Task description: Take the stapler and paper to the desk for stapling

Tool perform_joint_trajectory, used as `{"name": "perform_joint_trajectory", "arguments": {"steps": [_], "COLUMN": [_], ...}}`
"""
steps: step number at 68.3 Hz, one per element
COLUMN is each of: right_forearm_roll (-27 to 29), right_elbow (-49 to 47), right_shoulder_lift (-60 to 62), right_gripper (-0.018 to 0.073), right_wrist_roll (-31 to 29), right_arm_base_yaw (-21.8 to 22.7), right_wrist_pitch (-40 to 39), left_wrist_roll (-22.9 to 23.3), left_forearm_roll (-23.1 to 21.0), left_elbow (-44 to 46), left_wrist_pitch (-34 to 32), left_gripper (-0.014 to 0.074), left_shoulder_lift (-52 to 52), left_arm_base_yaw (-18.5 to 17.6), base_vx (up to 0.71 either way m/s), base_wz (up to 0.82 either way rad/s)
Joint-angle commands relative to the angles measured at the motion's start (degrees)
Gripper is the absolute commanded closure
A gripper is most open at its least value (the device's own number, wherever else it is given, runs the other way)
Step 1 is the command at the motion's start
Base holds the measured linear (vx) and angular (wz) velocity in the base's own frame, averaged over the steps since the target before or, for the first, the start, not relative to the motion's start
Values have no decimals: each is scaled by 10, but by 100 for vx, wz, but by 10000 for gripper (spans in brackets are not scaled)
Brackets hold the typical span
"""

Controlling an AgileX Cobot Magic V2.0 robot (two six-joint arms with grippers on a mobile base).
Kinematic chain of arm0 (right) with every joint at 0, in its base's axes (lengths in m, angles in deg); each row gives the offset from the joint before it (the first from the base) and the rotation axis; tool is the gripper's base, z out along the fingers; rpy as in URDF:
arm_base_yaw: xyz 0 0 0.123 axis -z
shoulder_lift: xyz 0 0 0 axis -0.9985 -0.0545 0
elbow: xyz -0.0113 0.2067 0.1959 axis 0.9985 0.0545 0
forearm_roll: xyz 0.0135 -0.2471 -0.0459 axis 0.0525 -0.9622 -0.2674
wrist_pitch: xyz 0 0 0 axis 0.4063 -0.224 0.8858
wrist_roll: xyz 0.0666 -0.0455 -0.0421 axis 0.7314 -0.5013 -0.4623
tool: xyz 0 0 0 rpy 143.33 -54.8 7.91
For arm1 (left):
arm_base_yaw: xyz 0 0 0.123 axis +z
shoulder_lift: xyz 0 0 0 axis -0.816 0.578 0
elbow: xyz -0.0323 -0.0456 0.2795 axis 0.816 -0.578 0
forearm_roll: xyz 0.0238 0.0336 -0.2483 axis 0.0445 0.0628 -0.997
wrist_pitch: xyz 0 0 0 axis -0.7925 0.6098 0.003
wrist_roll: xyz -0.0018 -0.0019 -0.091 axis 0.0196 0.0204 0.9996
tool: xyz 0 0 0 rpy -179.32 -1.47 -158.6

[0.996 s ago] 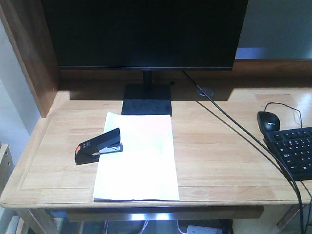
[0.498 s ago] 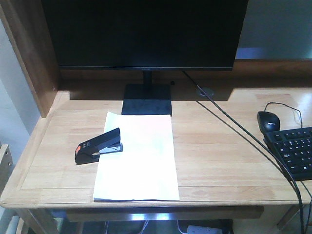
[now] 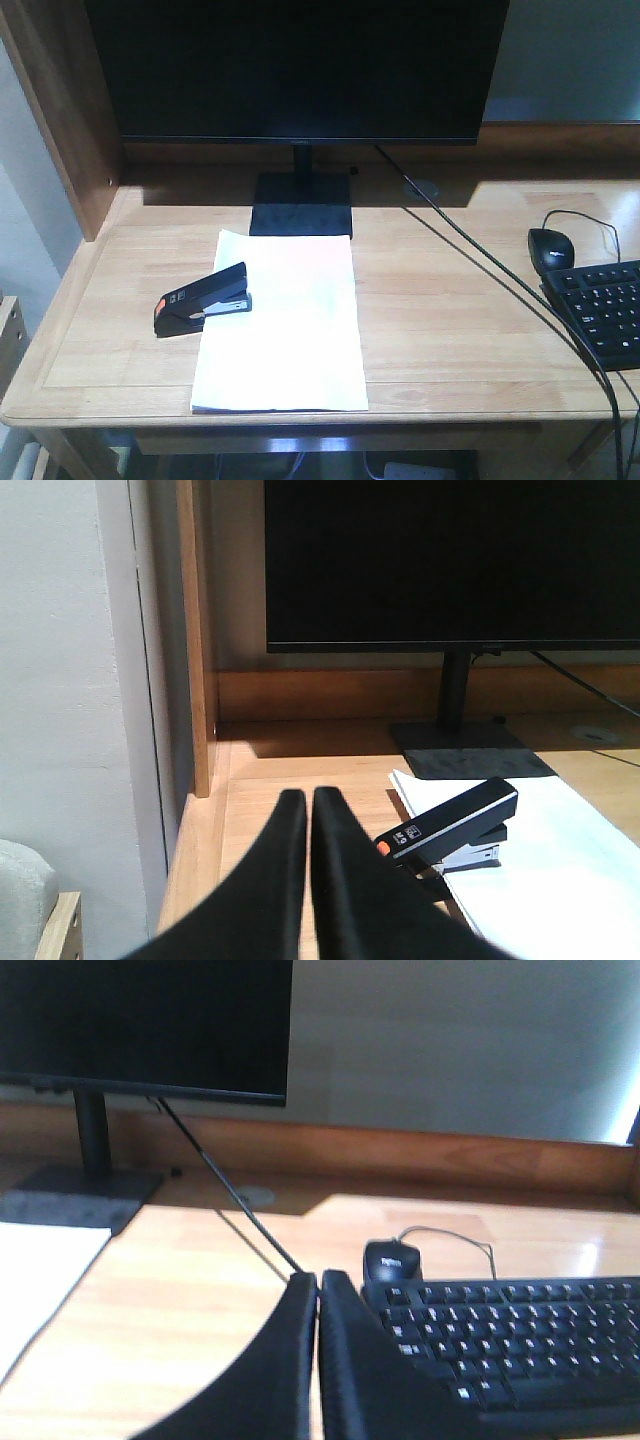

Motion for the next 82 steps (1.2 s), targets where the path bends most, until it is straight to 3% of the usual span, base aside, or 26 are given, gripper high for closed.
{"name": "perform_joint_trajectory", "arguments": {"steps": [1, 23, 82], "right_forearm_roll": [11, 2, 3], "right_elbow": [16, 15, 15], "right_shoulder_lift": [24, 23, 22], "right_gripper": [568, 568, 568], "right_wrist_roll": [5, 10, 10], "right_arm_base_yaw": [3, -42, -43], "right_wrist_pitch": [-44, -40, -40], "left_wrist_roll": [5, 5, 5], "left_forearm_roll": [-5, -5, -5], "left_elbow": [-8, -8, -8], "left_wrist_pitch": [-47, -47, -47], "left_gripper": [603, 603, 603], "left_shoulder_lift": [-7, -8, -8], "left_arm_base_yaw": [-4, -4, -4], "base_vx": [0, 0, 0], "base_wz": [0, 0, 0]}}
